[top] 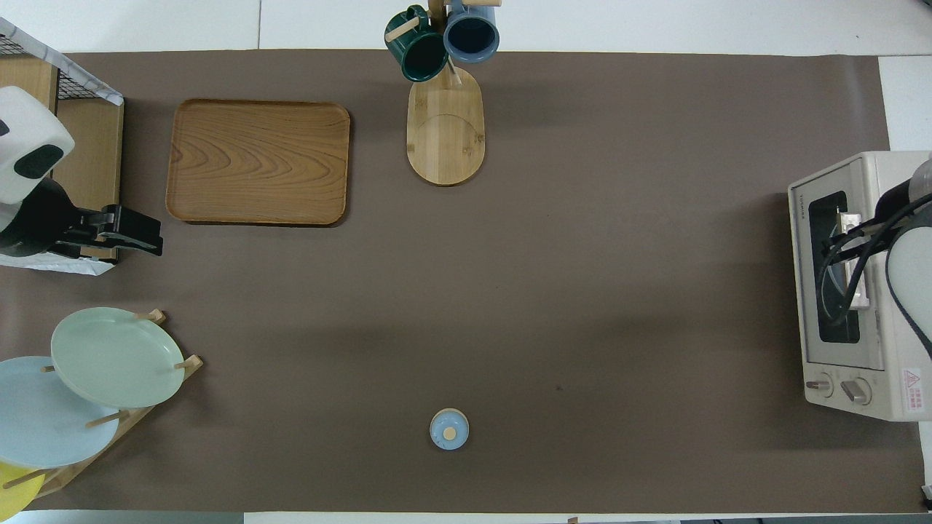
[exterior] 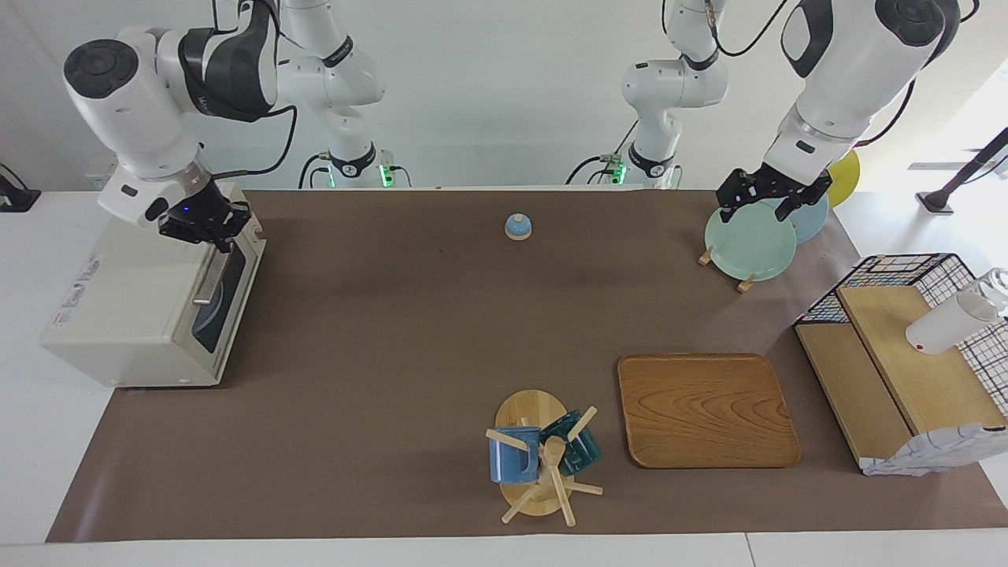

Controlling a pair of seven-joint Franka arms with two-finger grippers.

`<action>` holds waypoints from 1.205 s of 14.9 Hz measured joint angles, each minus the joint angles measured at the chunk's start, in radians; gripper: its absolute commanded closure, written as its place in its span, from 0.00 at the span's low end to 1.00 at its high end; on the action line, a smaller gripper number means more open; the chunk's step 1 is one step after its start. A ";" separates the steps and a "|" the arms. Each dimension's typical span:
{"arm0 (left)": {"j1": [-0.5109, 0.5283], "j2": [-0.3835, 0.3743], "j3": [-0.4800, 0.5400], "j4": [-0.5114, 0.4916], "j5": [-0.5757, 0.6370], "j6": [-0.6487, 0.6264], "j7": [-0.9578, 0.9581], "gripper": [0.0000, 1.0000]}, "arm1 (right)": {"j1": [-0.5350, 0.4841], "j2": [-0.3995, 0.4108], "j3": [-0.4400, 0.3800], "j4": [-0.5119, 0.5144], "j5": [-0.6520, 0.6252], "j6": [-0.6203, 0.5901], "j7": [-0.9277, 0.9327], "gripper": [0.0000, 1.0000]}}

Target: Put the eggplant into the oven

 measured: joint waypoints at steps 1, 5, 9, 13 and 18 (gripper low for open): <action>0.000 0.000 0.000 0.000 0.000 0.000 0.000 0.00 | 0.000 0.000 0.000 0.001 0.005 0.000 0.010 0.00; 0.000 0.000 0.000 0.000 0.000 0.000 0.000 0.00 | 0.000 0.000 -0.001 0.009 0.008 -0.001 0.016 0.00; 0.000 0.000 0.000 0.000 0.000 0.000 0.000 0.00 | 0.016 -0.010 -0.032 0.017 0.008 -0.001 0.016 0.00; 0.000 0.000 0.000 0.000 0.000 0.000 0.000 0.00 | 0.025 -0.013 -0.044 0.017 0.008 -0.002 0.016 0.00; 0.000 0.000 0.000 0.000 0.000 0.000 0.000 0.00 | 0.027 -0.039 -0.046 0.018 0.008 -0.009 0.065 0.00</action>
